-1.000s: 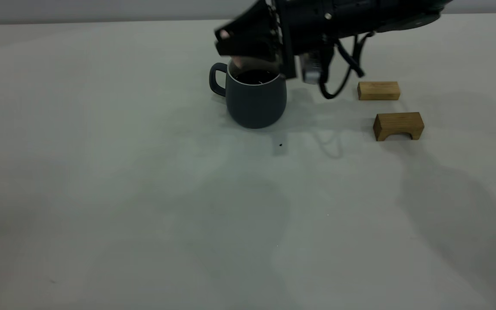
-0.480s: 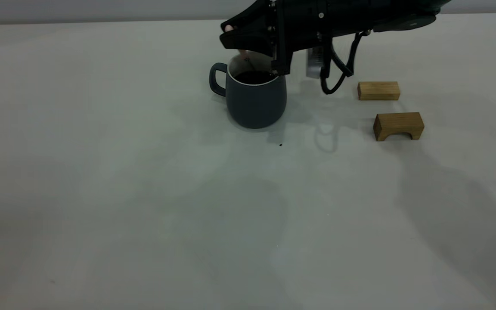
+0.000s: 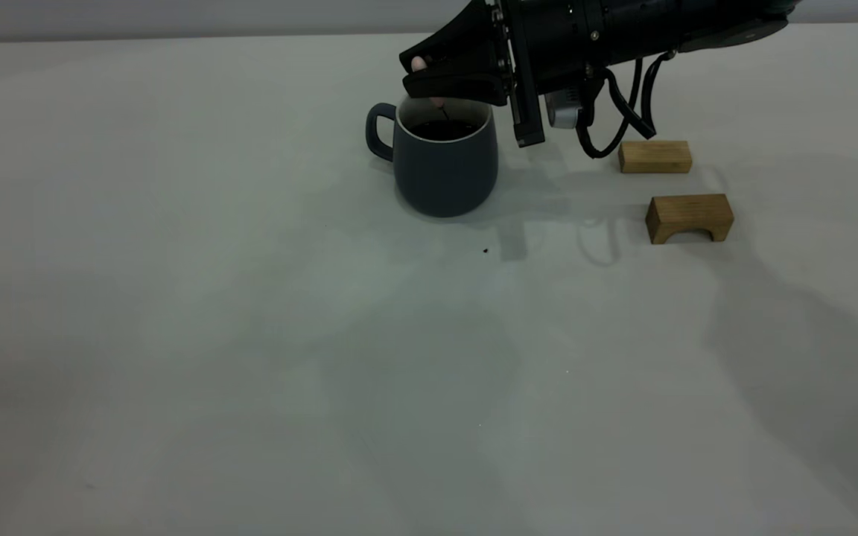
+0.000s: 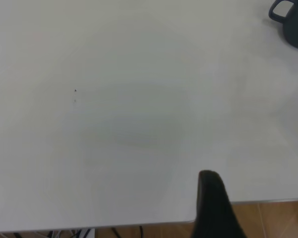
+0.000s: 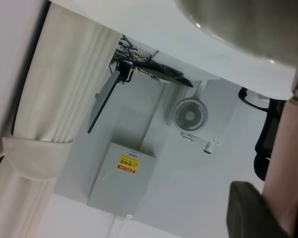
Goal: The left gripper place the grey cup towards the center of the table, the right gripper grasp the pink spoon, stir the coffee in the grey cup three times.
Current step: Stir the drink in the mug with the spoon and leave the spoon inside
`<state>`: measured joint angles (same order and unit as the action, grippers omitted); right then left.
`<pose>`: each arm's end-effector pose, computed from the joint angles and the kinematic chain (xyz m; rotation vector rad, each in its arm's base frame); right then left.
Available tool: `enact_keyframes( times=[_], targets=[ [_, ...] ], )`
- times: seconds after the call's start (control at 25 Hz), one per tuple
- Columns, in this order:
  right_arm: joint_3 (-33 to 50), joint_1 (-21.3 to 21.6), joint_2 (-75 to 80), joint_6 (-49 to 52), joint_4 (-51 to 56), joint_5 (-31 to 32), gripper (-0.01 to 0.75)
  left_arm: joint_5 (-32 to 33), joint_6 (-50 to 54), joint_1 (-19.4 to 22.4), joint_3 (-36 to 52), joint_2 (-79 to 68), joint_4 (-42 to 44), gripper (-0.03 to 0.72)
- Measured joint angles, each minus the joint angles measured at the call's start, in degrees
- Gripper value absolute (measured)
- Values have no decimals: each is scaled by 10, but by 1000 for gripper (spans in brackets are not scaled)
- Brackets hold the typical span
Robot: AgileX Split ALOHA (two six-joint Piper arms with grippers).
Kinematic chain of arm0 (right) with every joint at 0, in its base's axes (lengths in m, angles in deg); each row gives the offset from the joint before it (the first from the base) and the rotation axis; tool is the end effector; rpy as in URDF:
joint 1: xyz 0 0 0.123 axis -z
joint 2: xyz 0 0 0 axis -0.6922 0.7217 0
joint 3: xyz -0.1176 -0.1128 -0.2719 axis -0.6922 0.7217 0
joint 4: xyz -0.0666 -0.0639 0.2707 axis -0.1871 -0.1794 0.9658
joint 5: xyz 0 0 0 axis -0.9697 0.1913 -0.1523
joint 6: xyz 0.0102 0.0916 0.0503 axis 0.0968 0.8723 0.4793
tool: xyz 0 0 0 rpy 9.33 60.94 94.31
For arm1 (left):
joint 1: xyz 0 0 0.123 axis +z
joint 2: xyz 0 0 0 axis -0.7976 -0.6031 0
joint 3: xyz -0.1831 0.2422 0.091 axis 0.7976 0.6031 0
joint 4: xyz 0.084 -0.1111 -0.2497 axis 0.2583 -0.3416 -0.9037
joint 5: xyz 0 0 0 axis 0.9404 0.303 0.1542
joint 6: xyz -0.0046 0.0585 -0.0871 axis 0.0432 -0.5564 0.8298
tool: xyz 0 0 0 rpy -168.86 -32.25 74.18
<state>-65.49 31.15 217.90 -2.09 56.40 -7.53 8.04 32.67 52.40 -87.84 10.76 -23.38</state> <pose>0.5010 0.2105 0.0112 -1.1476 -1.8283 -1.4574 0.0009 -0.0038 0.2770 0.0203 2.1081 -0.0489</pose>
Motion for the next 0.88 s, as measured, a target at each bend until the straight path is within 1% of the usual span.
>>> enact_keyframes(
  times=[0.28, 0.36, 0.44, 0.52, 0.6, 0.72, 0.8, 0.88],
  targets=[
    [0, 0, 0, -2, 5, 0, 149, 0, 0, 0, 0, 0, 0, 519],
    [0, 0, 0, -17, 5, 0, 149, 0, 0, 0, 0, 0, 0, 519],
    [0, 0, 0, -60, 5, 0, 166, 0, 0, 0, 0, 0, 0, 519],
    [0, 0, 0, -121, 5, 0, 217, 0, 0, 0, 0, 0, 0, 519],
    [0, 0, -1, -196, 10, 0, 311, 0, 0, 0, 0, 0, 0, 519],
    [0, 0, -14, -295, 2, 0, 432, 0, 0, 0, 0, 0, 0, 519],
    [0, 0, -35, -354, -22, 0, 467, 0, 0, 0, 0, 0, 0, 519],
    [0, 0, -68, -404, -59, 1, 466, 0, 0, 0, 0, 0, 0, 519]
  ],
)
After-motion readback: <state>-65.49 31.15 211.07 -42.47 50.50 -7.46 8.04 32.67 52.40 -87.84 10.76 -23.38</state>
